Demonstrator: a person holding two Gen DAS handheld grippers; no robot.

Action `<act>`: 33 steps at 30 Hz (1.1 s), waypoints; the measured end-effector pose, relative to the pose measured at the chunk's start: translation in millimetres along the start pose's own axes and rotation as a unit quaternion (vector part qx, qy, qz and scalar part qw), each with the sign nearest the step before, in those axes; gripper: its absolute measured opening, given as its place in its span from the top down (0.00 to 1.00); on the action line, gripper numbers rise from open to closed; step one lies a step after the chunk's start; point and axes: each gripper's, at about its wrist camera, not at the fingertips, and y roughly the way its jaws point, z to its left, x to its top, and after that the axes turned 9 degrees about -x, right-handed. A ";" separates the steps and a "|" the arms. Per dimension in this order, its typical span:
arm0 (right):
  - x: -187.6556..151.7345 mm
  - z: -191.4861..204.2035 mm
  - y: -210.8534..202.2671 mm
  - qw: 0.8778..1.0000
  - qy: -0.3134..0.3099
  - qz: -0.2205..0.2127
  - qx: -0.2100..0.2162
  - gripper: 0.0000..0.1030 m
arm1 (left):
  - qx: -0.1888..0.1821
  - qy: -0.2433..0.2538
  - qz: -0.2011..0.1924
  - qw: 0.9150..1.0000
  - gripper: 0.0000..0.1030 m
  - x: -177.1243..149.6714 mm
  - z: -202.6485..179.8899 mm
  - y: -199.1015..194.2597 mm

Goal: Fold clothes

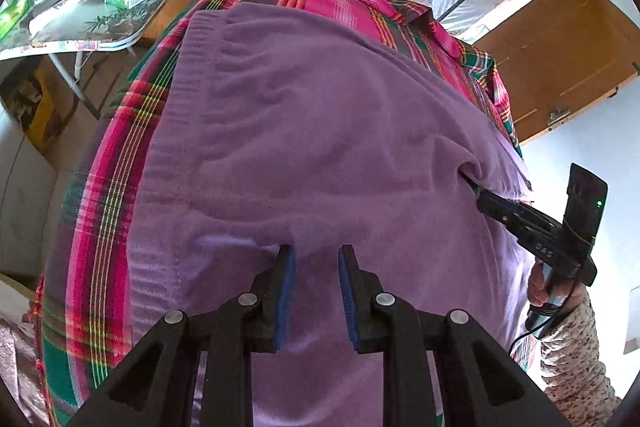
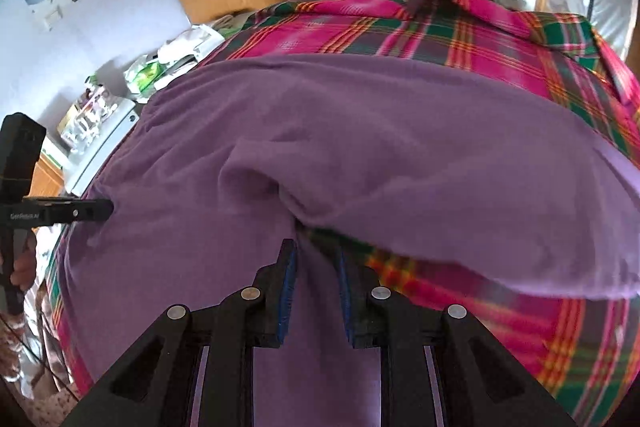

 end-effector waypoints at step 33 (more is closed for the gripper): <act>-43.4 -0.1 -65.4 0.989 0.088 -0.086 0.078 0.95 | -0.021 -0.029 -0.016 0.999 0.78 2.2 11.5 -0.6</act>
